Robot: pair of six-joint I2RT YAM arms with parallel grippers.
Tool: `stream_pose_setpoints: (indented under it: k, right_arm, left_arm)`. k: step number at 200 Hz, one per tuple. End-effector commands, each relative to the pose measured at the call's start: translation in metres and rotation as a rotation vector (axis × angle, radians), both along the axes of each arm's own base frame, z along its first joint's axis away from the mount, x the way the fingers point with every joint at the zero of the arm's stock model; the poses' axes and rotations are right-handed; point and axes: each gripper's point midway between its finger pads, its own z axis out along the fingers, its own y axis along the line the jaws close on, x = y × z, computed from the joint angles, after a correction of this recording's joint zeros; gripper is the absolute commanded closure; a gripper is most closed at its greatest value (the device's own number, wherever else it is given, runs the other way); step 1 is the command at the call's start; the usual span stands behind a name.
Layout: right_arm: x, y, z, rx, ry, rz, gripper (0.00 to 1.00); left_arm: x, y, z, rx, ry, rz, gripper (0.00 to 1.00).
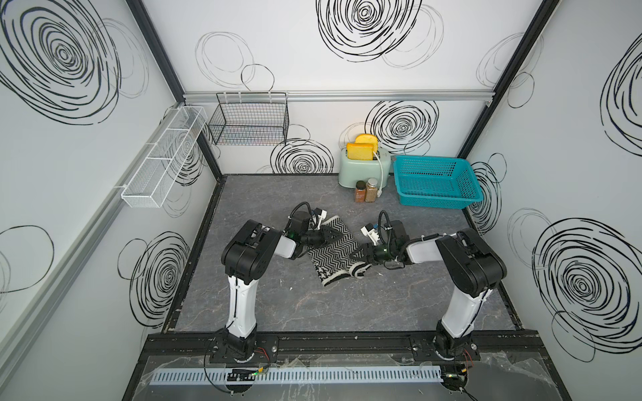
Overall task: Roll up the scarf and place it into the basket
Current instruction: Roll the scarf at the center of the board.
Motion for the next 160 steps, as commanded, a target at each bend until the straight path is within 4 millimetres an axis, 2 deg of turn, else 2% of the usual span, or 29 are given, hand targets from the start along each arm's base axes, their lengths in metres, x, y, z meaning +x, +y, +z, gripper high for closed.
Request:
stream_pose_setpoints:
  k: [1,28,59,76,109,160]
  right_arm:
    - [0.0,0.004,-0.001,0.008,0.043,-0.003,0.74]
    - [-0.001,0.004,0.007,0.002,0.034,0.019,1.0]
    - [0.002,-0.009,0.014,-0.135,-0.04,0.039,1.0]
    - [0.005,-0.021,0.015,-0.24,-0.073,0.036,1.0]
    - [0.009,-0.038,0.012,-0.475,-0.162,0.053,1.0]
    - [0.017,-0.033,0.028,-0.77,-0.376,0.039,1.0]
  left_arm:
    - [-0.014,0.003,-0.02,0.025,0.085,0.014,0.77]
    - [-0.016,0.001,-0.009,0.013,0.07,0.015,0.72]
    - [-0.013,0.002,0.012,0.02,0.025,0.003,0.58]
    - [-0.011,0.003,0.025,0.022,-0.003,-0.007,0.54]
    - [-0.009,0.015,0.047,0.025,-0.028,0.006,0.53]
    - [-0.011,0.043,0.069,0.04,-0.035,0.044,0.56]
